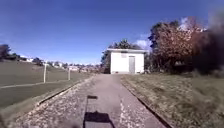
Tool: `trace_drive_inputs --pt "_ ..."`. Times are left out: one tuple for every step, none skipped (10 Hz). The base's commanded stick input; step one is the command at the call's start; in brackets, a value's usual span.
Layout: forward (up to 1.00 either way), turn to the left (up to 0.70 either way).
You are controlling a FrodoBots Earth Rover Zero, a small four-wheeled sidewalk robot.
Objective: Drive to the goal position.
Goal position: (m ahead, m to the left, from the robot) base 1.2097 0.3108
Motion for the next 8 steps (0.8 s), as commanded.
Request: trace_drive_inputs --pt "0.70 0.00" --pt "0.70 0.13" --pt "0.70 0.29" --pt "0.70 0.35" --pt "0.70 0.35" --pt "0.70 0.31" --pt "0.70 0.22" --pt "0.70 0.00"
